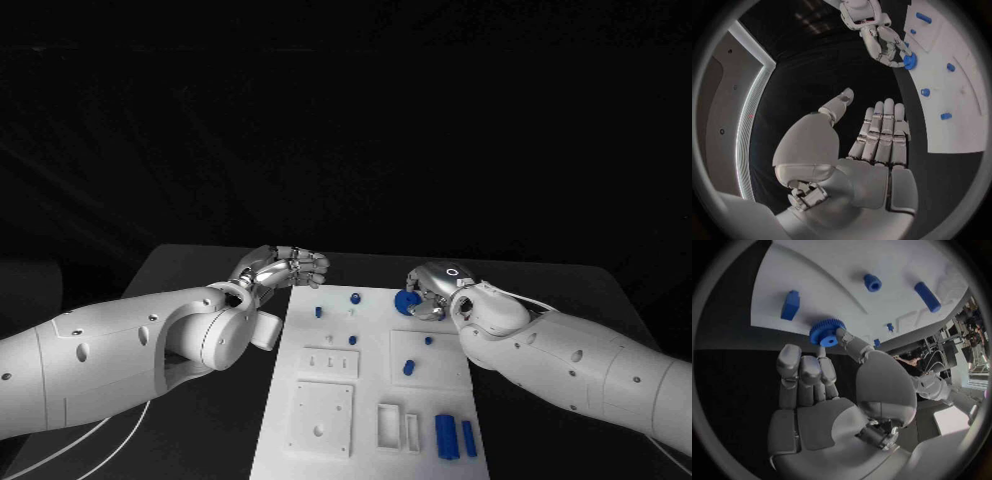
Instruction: Assemble the parts on the task board
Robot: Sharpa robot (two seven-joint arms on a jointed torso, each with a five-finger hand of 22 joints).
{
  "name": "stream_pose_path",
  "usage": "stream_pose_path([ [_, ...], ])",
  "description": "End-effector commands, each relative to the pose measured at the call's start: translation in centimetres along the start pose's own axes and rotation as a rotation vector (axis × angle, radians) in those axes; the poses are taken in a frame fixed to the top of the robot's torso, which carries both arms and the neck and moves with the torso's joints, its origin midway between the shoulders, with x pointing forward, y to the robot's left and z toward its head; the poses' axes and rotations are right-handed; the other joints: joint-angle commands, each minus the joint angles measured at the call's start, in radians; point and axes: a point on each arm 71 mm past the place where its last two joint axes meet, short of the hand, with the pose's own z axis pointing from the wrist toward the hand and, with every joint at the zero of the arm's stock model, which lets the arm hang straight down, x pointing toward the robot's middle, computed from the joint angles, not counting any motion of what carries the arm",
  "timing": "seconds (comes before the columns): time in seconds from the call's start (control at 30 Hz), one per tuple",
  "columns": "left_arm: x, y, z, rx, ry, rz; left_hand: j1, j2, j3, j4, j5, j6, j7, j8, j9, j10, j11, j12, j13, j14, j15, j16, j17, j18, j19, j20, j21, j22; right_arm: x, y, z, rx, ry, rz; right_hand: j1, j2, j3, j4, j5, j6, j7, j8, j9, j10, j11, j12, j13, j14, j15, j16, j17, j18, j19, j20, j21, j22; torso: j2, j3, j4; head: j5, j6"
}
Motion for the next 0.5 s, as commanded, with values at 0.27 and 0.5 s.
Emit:
stream_pose_path([
  [0.27, -0.3, -0.2, 0.0, 0.015, 0.0, 0.005, -0.009, 0.004, 0.001, -0.004, 0.003, 0.007, 0.002, -0.001, -0.002, 0.005, 0.003, -0.006, -0.001, 0.003, 0.006, -0.005, 0.001, 0.015, -0.001, 0.003, 0.0, 0.022, -1.8, 2.7, -0.2, -0.074, -0.095, -0.043, 0.0, -0.018, 0.017, 0.021, 0.003, 0.092, 0.003, 0.006, 0.025, 0.006, -0.004, 0.006, 0.003, 0.004, -0.007, -0.006, 0.005, 0.102, 0.008, -0.001, 0.006, 0.014, 0.0, 0.0009, -0.0005, 0.005, 0.006],
  [0.5, -0.3, -0.2, 0.1, 0.017, -0.002, 0.006, -0.009, 0.004, 0.001, -0.005, 0.003, 0.007, 0.002, -0.001, -0.002, 0.006, 0.003, -0.006, -0.001, 0.003, 0.006, -0.005, 0.001, 0.015, -0.001, 0.003, 0.0, 0.022, -2.0, 5.4, 0.1, -0.129, -0.116, -0.045, 0.004, -0.028, 0.028, 0.034, 0.003, 0.094, 0.002, 0.005, 0.026, 0.008, -0.004, 0.004, 0.003, 0.005, -0.007, -0.007, 0.007, 0.102, 0.01, -0.002, 0.007, 0.013, 0.001, 0.0, 0.0019, 0.003, 0.008],
])
